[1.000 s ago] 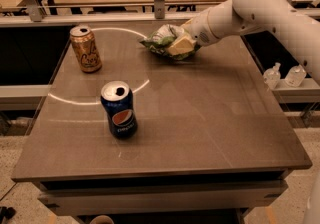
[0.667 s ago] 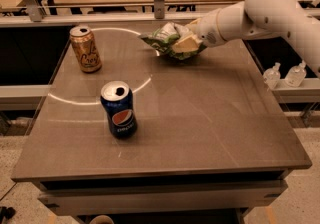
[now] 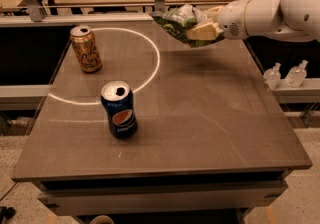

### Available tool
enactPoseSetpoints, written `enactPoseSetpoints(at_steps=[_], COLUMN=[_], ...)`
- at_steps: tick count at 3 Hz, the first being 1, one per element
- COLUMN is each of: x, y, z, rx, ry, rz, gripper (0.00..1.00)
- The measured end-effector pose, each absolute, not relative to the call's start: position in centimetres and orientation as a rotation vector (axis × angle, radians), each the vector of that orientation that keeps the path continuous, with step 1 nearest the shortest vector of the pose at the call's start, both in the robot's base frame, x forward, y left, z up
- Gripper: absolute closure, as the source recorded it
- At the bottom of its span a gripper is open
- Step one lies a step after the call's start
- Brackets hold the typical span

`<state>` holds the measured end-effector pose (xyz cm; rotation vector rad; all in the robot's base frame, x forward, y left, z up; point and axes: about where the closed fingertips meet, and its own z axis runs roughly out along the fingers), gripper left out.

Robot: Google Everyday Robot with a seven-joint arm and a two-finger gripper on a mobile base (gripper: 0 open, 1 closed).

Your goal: Pick green jalapeno chip bag

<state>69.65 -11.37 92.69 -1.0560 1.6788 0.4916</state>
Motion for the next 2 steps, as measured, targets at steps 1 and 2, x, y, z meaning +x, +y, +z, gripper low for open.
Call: enactPoseSetpoints(at_steps=[1,2], x=[69.34,69.31], y=[-12.5,-12.67], z=[94.96,95.19], rx=[-1.038,-1.036], ry=[1.637,1.633], rz=[0.483,0.481], gripper=[1.0,1.0])
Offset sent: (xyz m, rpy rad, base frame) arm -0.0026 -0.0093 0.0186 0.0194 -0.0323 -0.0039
